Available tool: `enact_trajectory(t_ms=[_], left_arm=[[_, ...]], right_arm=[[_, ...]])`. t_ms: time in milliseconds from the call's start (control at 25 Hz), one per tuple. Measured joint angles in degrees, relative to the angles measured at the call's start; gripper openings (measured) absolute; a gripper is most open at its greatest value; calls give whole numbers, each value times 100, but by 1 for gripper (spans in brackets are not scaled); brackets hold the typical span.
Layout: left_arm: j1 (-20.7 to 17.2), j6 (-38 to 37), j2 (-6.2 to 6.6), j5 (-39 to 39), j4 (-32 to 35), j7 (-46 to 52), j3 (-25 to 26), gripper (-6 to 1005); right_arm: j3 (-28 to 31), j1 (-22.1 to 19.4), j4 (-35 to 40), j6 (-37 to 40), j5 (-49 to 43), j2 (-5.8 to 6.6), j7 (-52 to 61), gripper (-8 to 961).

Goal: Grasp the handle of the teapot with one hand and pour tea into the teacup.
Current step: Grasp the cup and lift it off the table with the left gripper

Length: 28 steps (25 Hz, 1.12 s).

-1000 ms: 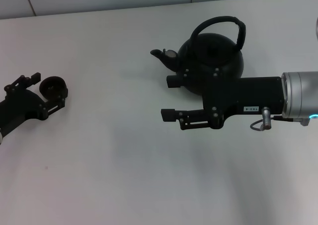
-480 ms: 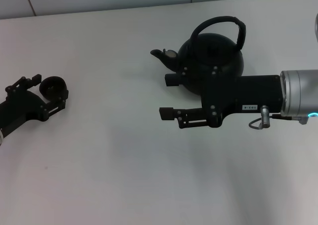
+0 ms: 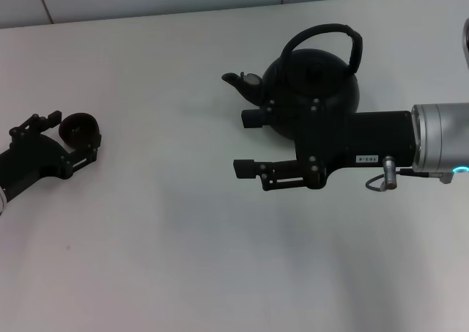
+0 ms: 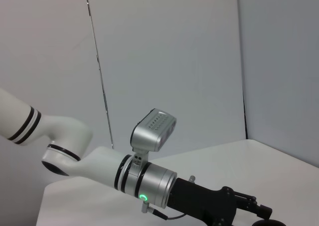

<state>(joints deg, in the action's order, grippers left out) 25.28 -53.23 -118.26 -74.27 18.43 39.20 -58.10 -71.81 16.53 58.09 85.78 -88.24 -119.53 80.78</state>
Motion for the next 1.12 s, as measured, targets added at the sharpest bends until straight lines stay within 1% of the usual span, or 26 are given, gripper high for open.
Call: enact_trajectory(t_ms=[1120], left_arm=[[92, 315, -30, 0, 8, 0, -81, 800]], right_arm=[[-26, -17, 0, -9, -1, -3, 1, 755]])
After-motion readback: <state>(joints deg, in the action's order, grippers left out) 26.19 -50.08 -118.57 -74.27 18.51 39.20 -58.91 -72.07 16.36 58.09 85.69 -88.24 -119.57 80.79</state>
